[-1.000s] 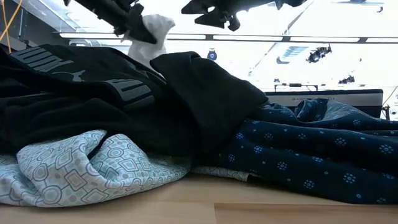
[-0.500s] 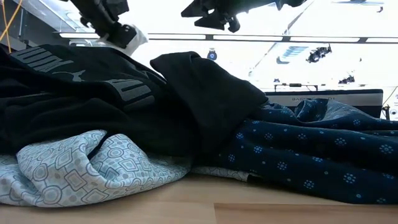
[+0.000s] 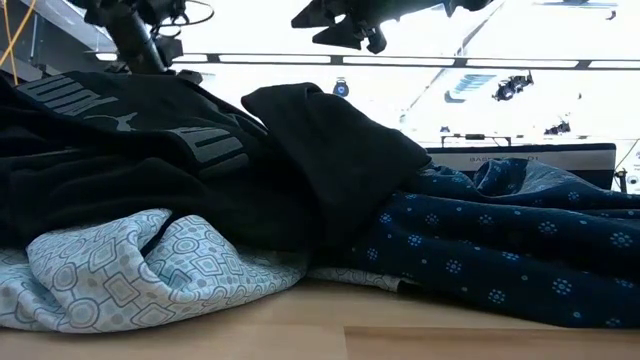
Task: Pick & Place Cloths
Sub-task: Put the white underwear into the transparent bin
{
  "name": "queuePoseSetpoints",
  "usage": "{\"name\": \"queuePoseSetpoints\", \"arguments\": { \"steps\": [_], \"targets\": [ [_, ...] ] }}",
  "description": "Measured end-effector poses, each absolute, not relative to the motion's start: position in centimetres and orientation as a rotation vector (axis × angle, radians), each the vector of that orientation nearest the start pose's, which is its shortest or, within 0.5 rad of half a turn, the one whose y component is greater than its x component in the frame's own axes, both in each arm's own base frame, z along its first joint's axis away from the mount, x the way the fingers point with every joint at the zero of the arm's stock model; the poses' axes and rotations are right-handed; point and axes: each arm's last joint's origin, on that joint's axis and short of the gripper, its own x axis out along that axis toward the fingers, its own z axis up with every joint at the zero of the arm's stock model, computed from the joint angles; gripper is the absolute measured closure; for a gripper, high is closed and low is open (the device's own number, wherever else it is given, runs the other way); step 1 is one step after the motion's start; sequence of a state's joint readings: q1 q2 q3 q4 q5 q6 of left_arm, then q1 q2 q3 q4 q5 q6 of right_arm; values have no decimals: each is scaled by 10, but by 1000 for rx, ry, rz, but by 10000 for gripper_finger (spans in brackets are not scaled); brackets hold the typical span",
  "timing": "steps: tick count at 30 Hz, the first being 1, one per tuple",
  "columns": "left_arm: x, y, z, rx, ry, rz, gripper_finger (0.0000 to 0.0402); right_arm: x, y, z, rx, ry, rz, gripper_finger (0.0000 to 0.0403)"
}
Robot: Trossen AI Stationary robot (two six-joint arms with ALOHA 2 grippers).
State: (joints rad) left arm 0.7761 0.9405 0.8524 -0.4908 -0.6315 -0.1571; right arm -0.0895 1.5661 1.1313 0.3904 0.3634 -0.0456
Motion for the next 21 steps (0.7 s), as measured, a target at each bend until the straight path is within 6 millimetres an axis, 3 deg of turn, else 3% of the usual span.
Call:
{"name": "queuePoseSetpoints", "arguments": {
  "steps": [5, 21],
  "targets": [
    [119, 161, 295, -250, 604, 1393, 380, 359, -43, 314, -51, 56, -452, 112],
    [147, 204, 261, -332, 948, 1220, 380, 358, -42, 310, -34, 95, -452, 112]
  ]
}}
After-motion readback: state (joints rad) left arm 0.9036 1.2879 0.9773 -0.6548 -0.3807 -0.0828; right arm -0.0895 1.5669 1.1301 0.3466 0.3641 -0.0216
